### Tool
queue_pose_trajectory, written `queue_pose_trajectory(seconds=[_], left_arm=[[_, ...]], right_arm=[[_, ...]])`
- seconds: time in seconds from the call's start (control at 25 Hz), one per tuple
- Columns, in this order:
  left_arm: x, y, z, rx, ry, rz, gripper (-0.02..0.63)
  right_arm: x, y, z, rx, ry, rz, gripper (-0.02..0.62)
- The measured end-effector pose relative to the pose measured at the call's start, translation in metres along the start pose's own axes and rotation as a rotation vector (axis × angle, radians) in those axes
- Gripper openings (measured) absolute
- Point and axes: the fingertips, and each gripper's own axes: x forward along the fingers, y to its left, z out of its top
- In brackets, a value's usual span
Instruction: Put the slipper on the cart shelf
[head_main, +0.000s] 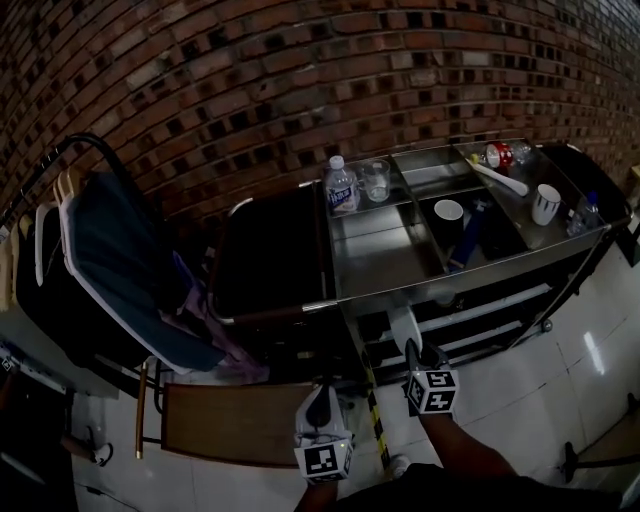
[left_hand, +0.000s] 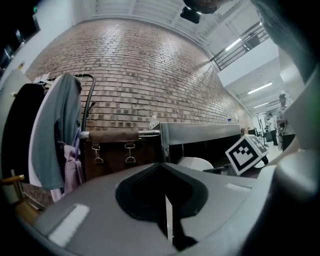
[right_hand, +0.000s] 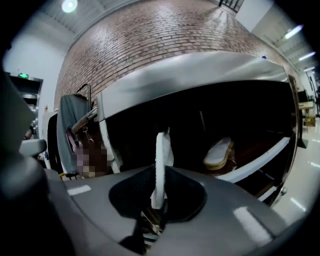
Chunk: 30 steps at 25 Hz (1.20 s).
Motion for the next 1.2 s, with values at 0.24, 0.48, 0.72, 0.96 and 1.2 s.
queue_pose_trajectory(seconds=[0.24,0.48,0.72,0.96,1.2], left_arm=[[0.019,0.007,0.0,0.004,-0.026,0.016,0.015],[0.018,0.013,0.003,0.005,-0.039,0.048,0.015],[0.013,0.017,0.006,0.009,-0.022,0.078,0.015],[0.01,0.018,0.002,0.005,-0.004,0.085,0.015],[0.008,0.016,-0.003,-0.001,0.004,0.084,0.015]], right_arm=[[0.042,-0.009,0.001,0.131,0.007,-0.001,0.044],[0.071,-0.013,-0.024,0.262,0.023,-0.025,0.044],[0.094,-0.02,-0.039,0.245,0.043,-0.065,0.051],[0.102,-0.03,-0.04,0.108,0.057,-0.125,0.077],[0.107,-0.039,-0.036,-0.07,0.091,-0.197,0.152]])
